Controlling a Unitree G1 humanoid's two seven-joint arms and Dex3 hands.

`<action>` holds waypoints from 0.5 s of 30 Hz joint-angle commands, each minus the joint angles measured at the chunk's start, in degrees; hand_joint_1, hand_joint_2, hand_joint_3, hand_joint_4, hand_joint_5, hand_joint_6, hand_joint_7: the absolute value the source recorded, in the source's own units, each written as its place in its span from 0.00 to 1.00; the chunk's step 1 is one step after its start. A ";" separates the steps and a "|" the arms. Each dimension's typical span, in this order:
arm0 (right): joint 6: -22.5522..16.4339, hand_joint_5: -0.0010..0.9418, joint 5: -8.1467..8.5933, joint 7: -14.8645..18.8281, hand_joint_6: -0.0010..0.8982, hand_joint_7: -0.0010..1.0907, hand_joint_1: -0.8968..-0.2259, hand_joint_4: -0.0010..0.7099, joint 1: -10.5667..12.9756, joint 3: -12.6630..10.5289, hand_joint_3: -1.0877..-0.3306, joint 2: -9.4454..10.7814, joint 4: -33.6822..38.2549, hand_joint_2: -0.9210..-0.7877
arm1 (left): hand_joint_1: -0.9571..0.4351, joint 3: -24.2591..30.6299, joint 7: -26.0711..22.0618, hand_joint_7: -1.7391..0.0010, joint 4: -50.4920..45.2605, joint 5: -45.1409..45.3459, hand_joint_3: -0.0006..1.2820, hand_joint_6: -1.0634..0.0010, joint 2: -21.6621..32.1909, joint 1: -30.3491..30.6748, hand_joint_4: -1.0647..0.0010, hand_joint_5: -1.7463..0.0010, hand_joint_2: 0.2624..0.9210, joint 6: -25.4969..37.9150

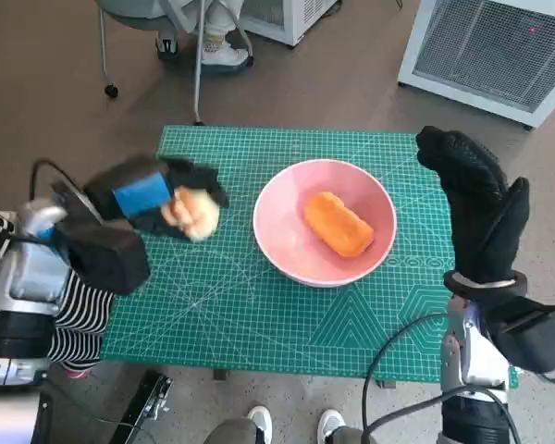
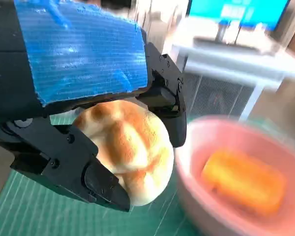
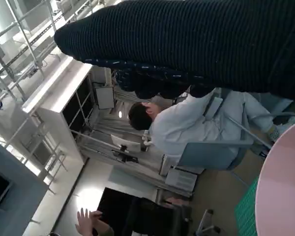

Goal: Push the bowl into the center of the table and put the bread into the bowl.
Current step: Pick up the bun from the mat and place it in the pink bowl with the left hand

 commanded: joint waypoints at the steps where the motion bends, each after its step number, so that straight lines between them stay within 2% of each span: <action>1: 0.57 0.00 0.61 0.36 0.15 0.35 0.30 0.27 -0.12 0.00 0.52 0.16 1.07 0.00 | 0.69 0.43 2.16 0.31 -4.82 -1.69 0.06 0.46 -4.25 -2.71 0.34 0.33 1.00 2.37; 6: 0.74 0.00 0.71 0.38 0.15 0.35 0.30 0.28 -0.25 -0.02 0.52 0.18 1.11 0.00 | 0.69 -0.57 2.88 0.30 -5.57 -2.16 0.08 0.48 -7.99 -4.33 0.36 0.32 1.00 3.28; 10: 0.85 0.00 0.67 0.34 0.15 0.35 0.30 0.28 -0.02 0.10 0.52 0.31 0.71 0.00 | 0.69 -2.26 3.66 0.33 -5.22 -1.30 0.06 0.45 -11.34 -5.48 0.33 0.32 1.00 3.27; 15: 0.79 0.00 0.79 0.45 0.15 0.35 0.30 0.27 0.42 0.03 0.52 0.23 0.42 0.00 | 0.69 -5.47 3.95 0.32 -2.95 1.42 0.04 0.43 -14.24 -6.85 0.30 0.37 1.00 3.26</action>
